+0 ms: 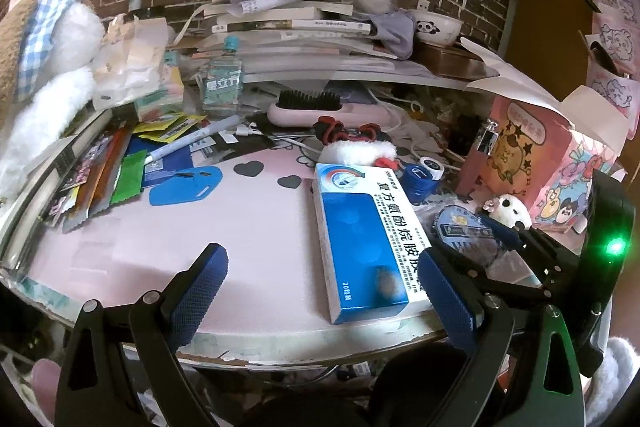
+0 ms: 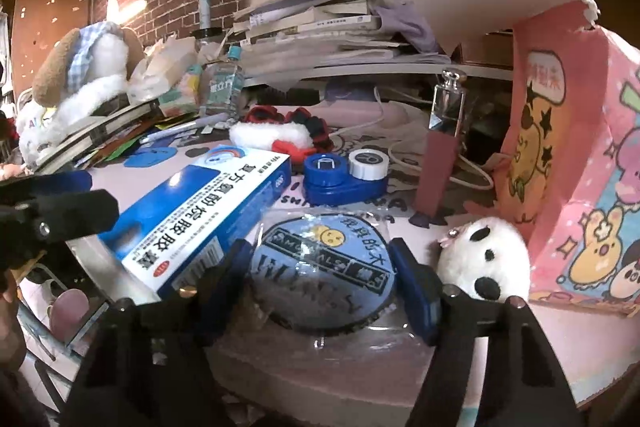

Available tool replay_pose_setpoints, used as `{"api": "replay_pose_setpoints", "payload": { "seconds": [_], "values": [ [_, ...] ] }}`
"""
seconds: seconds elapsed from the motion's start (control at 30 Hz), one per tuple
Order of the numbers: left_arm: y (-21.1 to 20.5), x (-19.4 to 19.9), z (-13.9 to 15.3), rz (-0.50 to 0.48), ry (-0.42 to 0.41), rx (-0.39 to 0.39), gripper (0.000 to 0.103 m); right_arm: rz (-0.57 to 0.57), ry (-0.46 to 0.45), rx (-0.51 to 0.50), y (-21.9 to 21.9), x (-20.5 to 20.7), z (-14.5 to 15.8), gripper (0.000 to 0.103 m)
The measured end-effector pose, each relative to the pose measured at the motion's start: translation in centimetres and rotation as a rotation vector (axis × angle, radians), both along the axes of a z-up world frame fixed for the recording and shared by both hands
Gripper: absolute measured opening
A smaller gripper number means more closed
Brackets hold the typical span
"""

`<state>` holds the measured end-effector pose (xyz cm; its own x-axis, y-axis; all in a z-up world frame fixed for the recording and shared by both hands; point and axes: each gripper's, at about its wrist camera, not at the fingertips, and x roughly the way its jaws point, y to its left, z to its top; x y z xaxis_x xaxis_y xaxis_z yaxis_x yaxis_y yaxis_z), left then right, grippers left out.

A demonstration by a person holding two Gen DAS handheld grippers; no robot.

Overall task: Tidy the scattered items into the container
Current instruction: 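Grasp the blue round disc in its clear bag with the right gripper, then lift the blue disc and carry it over the pink box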

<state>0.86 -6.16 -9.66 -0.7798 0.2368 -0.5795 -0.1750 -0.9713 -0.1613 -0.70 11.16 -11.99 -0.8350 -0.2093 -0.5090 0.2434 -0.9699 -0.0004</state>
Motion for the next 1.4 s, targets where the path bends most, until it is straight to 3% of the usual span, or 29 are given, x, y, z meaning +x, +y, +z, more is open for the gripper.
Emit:
{"api": "replay_pose_setpoints", "payload": {
  "seconds": [0.73, 1.4],
  "values": [
    [-0.1, -0.5, 0.3, 0.025, -0.025, -0.009, 0.095, 0.058, 0.08, -0.059, 0.1, 0.8, 3.2, 0.062],
    [1.3, -1.0, 1.5, -0.003, -0.02, -0.033, 0.095, 0.239, 0.127, -0.193, 1.9, 1.9, 11.6, 0.062]
  ]
}}
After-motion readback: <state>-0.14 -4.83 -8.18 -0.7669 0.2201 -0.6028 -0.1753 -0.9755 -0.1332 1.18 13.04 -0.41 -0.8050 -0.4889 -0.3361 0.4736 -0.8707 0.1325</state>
